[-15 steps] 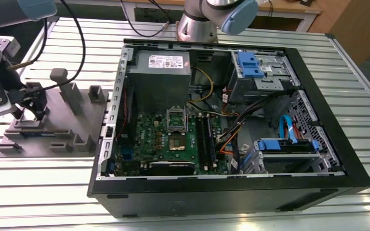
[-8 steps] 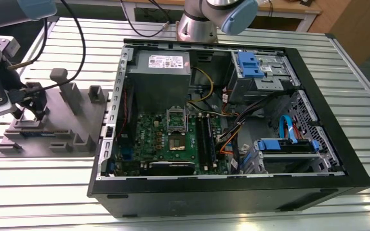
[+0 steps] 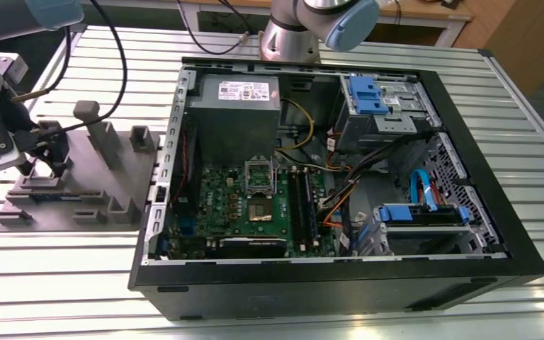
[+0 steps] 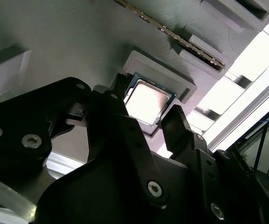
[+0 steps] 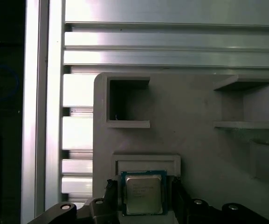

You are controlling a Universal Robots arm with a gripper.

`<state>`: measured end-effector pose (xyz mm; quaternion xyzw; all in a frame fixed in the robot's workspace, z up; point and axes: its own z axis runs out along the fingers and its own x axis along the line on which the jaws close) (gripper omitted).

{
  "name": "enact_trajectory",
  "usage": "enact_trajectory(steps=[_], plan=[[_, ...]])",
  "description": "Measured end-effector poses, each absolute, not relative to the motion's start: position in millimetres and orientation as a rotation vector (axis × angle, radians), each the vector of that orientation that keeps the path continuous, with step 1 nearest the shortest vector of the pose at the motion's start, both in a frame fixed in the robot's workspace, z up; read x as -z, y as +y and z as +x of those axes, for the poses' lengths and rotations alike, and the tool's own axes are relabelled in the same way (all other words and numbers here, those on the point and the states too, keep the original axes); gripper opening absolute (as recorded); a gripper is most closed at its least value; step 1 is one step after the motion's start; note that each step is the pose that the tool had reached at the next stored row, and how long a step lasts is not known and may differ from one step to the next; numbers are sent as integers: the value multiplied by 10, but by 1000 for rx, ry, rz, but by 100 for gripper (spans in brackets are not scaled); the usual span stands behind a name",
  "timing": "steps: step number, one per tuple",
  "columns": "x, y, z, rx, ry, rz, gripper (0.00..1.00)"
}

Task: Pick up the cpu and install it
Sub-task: 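Pick up the cpu and move it towards the insertion slot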

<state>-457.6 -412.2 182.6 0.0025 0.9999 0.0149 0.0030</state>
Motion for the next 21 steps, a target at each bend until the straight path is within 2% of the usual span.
enact_trajectory(steps=[5,6,9,21], plan=[[-1826,-4122,-4576,-47,3135,7,56],[-1826,-4122,-4577,-47,3135,7,49],[-1827,-4122,-4576,-47,3135,7,47],[-1952,-4122,-4576,-47,3135,7,47]])
